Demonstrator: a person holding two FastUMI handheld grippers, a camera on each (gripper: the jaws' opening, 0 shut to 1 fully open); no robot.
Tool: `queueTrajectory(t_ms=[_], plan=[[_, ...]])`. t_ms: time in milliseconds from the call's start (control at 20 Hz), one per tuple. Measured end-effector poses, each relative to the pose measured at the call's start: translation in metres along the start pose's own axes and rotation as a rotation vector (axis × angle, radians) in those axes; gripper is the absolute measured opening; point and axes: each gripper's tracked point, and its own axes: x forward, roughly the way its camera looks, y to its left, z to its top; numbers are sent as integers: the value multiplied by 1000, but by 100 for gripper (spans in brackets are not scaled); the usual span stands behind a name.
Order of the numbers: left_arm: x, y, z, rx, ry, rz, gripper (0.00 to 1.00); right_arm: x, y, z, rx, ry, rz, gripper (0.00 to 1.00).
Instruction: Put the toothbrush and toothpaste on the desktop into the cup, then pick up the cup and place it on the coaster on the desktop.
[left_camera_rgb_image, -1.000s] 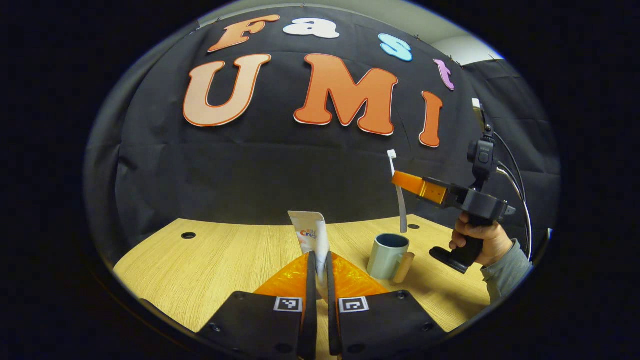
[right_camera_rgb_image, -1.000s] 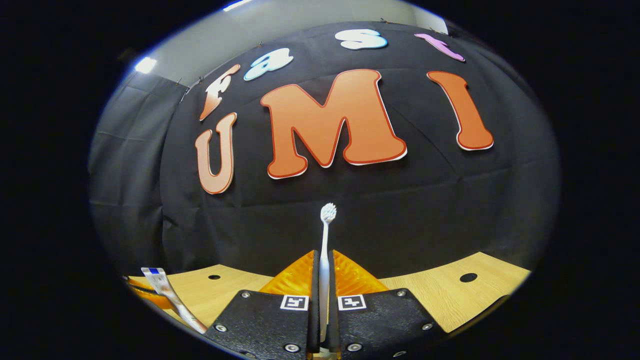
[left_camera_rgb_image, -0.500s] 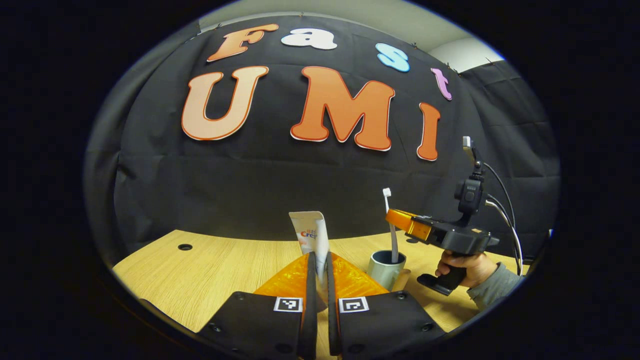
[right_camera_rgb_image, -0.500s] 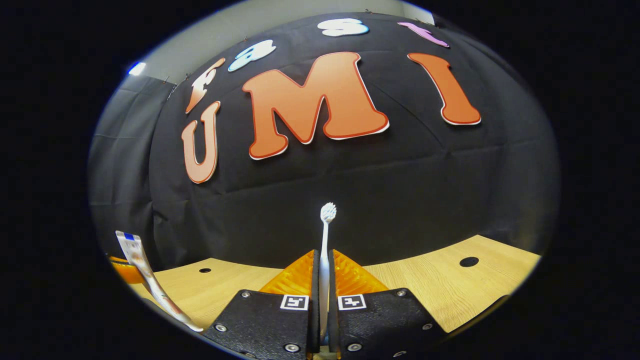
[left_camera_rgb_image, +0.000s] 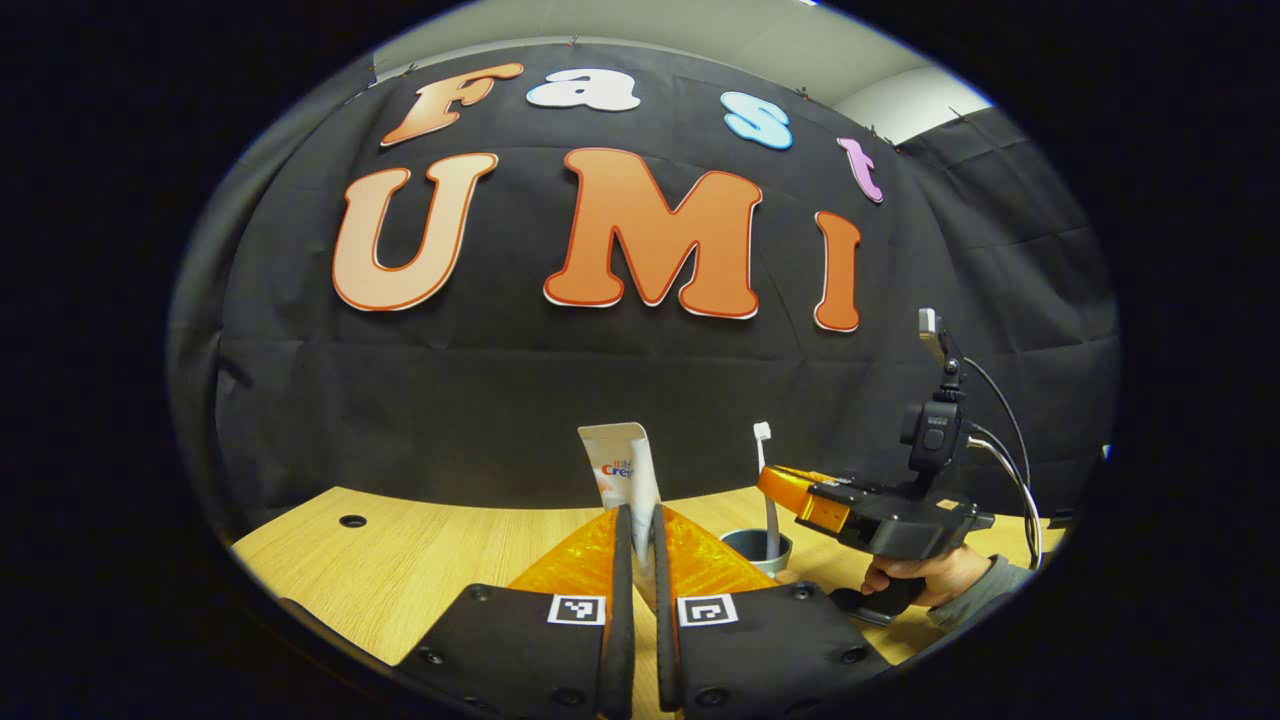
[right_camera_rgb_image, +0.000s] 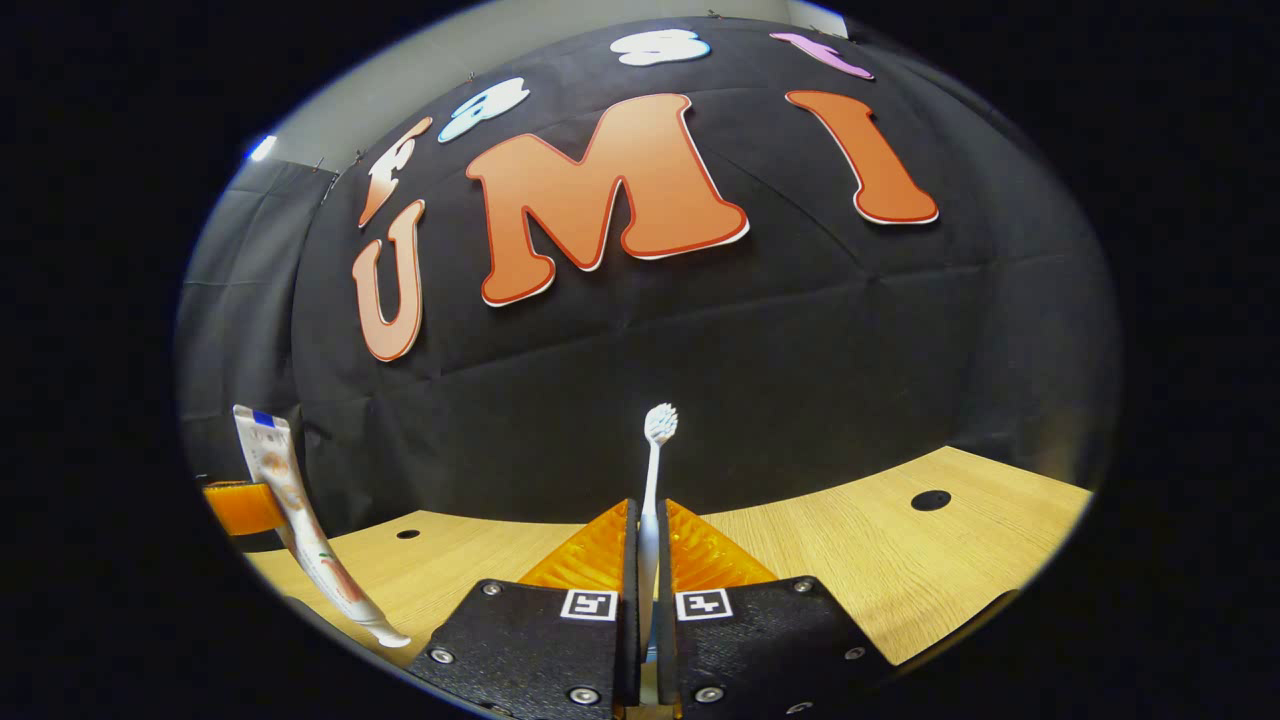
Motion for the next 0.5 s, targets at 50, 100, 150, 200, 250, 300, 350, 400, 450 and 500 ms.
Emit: queueTrajectory(t_ms=[50,100,150,200,250,300,350,400,450,500], plan=[[4,-4,2,1,-7,-3,12,-2,-1,0,1,6,4,7],[9,-7,4,2,-16,-6,12,-4,-2,-2,-2,15,7,7],[12,-11,6,2,-25,-9,12,-5,-4,-4,-9,27,6,8],[14,-15,8,2,-33,-13,12,-7,-7,-9,-22,46,2,8],[19,-19,10,5,-41,-17,12,-9,-10,-13,-34,63,-1,10],[22,-23,11,8,-48,-21,12,-12,-11,-17,-44,79,-1,11],[26,-26,13,10,-55,-22,12,-14,-13,-20,-47,90,1,19],[30,-29,14,10,-63,-26,12,-16,-15,-25,-48,106,1,11],[33,-33,15,11,-71,-27,12,-19,-17,-27,-47,116,1,13],[37,-36,17,11,-79,-31,12,-21,-20,-27,-44,122,-1,14]])
